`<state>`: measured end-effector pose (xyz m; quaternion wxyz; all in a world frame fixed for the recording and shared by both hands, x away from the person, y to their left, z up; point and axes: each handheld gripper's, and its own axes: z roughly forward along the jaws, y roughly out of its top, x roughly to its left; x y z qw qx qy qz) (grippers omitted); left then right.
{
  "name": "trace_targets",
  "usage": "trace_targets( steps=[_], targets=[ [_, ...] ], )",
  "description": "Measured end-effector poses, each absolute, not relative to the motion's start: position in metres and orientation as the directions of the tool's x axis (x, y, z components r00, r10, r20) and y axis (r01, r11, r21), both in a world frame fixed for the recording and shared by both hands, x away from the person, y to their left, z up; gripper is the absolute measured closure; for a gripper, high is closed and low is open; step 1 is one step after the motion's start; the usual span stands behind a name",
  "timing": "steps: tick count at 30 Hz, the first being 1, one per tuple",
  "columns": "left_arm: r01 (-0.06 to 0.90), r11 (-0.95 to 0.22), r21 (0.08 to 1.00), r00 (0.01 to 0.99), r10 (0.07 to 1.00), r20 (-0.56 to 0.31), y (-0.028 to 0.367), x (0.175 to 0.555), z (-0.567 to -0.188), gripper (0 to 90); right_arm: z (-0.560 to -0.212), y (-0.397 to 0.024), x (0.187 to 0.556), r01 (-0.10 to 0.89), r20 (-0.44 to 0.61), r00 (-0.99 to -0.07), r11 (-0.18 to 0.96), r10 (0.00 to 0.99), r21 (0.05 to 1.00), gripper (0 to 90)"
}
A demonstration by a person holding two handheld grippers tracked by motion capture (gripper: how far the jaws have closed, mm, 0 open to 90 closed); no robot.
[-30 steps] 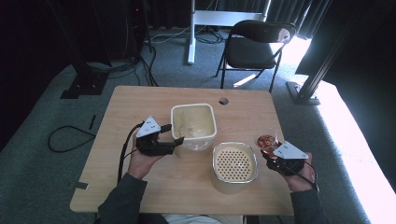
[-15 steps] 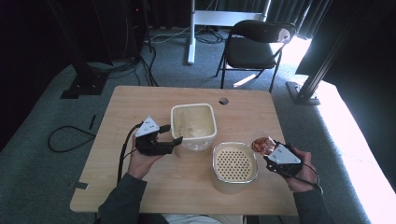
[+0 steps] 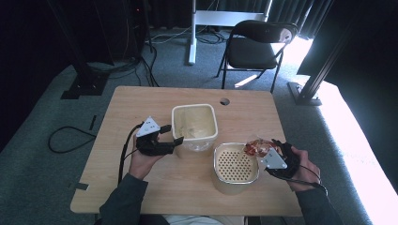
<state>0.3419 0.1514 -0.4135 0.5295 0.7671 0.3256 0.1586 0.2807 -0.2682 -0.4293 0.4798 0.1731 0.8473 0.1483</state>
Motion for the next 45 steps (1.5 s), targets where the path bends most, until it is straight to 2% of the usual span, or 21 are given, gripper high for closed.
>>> trace_targets(
  steps=[1,10,12,16,23,31,36,45],
  targets=[
    [0.331,-0.223,0.917,0.738,0.667,-0.104,0.152,0.342,-0.413,30.6,-0.428,-0.266,0.280,0.145,-0.784,-0.472,0.913,0.402,0.381,43.4],
    [0.335,-0.217,0.917,0.737,0.667,-0.111,0.153,0.342,-0.415,30.8,-0.423,-0.258,0.276,0.114,-0.854,-0.434,0.958,0.285,0.262,43.4],
    [0.338,-0.216,0.916,0.736,0.667,-0.114,0.153,0.342,-0.416,30.8,-0.423,-0.254,0.274,0.106,-0.898,-0.393,0.980,0.198,0.169,43.5],
    [0.339,-0.213,0.916,0.737,0.666,-0.117,0.152,0.342,-0.416,30.9,-0.421,-0.249,0.271,0.099,-0.927,-0.358,0.992,0.112,0.081,43.4],
    [0.340,-0.214,0.916,0.738,0.665,-0.118,0.151,0.343,-0.417,30.9,-0.416,-0.240,0.265,0.067,-0.942,-0.328,0.997,0.066,0.046,43.4],
    [0.340,-0.212,0.916,0.740,0.662,-0.121,0.151,0.342,-0.417,30.9,-0.414,-0.236,0.264,0.071,-0.958,-0.282,0.995,-0.050,-0.072,43.4],
    [0.341,-0.214,0.915,0.741,0.661,-0.122,0.150,0.343,-0.418,30.9,-0.414,-0.230,0.259,0.036,-0.958,-0.275,0.995,-0.076,-0.090,43.4],
    [0.343,-0.214,0.915,0.742,0.658,-0.125,0.149,0.343,-0.418,30.9,-0.416,-0.232,0.263,0.056,-0.961,-0.262,0.992,-0.091,-0.109,43.3]
  ],
)
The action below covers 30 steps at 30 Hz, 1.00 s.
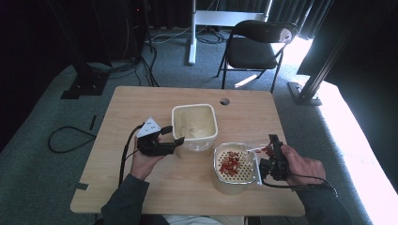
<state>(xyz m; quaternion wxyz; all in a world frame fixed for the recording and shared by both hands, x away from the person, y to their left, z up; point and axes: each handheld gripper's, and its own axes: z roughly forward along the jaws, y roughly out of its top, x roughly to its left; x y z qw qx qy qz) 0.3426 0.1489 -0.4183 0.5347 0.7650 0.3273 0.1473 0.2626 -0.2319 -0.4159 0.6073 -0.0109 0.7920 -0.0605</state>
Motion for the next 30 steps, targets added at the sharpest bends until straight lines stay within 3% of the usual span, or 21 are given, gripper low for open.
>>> trace_targets(
  steps=[30],
  targets=[
    [0.346,-0.210,0.915,0.742,0.657,-0.130,0.1497,0.3429,-0.4195,30.9,-0.4186,-0.2308,0.2650,0.064,-0.958,-0.247,0.984,-0.145,-0.165,43.3]
  ],
)
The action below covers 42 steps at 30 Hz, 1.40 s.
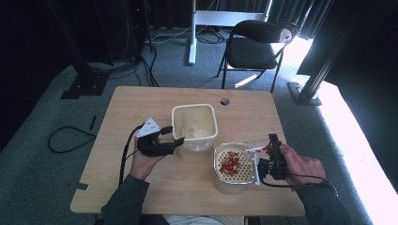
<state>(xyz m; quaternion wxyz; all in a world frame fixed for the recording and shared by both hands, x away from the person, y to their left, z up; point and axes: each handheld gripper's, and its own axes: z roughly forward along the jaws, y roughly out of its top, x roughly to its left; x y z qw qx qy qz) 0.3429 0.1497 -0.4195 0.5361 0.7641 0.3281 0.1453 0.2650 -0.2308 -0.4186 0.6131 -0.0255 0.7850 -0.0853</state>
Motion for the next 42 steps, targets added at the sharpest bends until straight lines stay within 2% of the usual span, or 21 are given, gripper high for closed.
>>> trace_targets(
  steps=[42],
  targets=[
    [0.349,-0.199,0.916,0.740,0.659,-0.139,0.1510,0.3427,-0.4219,31.3,-0.4218,-0.2304,0.2663,0.069,-0.957,-0.237,0.979,-0.170,-0.192,43.3]
  ],
)
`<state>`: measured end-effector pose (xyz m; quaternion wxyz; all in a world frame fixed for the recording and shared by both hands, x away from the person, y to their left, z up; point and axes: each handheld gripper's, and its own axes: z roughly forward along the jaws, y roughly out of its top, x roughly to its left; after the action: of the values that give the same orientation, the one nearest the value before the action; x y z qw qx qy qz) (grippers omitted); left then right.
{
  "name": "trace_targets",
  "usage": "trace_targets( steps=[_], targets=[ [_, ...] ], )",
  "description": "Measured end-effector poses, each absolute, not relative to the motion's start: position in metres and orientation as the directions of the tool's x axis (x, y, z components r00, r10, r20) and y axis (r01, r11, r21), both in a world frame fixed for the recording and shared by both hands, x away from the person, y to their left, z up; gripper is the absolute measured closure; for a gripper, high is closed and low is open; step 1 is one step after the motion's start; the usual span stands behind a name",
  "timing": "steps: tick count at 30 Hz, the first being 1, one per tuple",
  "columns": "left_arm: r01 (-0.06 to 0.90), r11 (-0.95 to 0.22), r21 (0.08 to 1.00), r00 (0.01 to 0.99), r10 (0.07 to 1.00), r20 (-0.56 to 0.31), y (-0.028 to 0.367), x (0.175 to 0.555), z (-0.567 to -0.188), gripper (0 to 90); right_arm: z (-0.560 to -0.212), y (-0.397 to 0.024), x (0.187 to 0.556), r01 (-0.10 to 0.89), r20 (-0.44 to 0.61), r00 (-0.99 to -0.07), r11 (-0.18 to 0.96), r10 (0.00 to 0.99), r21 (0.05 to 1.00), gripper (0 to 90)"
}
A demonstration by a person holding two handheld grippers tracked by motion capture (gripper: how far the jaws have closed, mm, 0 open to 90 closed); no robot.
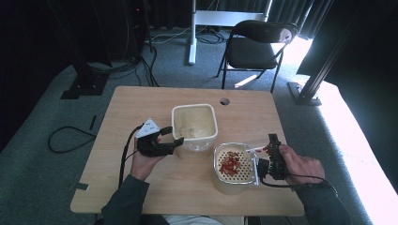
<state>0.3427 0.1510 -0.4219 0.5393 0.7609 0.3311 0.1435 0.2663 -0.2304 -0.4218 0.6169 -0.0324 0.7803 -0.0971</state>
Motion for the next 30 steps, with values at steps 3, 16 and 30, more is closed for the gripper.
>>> trace_targets(
  steps=[3,16,30],
  targets=[
    [0.349,-0.199,0.916,0.740,0.659,-0.138,0.151,0.343,-0.422,31.3,-0.422,-0.230,0.266,0.069,-0.957,-0.236,0.979,-0.170,-0.191,43.3],
    [0.352,-0.200,0.915,0.740,0.657,-0.141,0.151,0.343,-0.424,31.3,-0.424,-0.229,0.267,0.066,-0.955,-0.235,0.977,-0.180,-0.201,43.3],
    [0.357,-0.197,0.913,0.744,0.651,-0.150,0.149,0.346,-0.425,31.3,-0.414,-0.249,0.275,0.027,-0.903,-0.380,0.979,0.199,0.204,43.2]
  ],
)
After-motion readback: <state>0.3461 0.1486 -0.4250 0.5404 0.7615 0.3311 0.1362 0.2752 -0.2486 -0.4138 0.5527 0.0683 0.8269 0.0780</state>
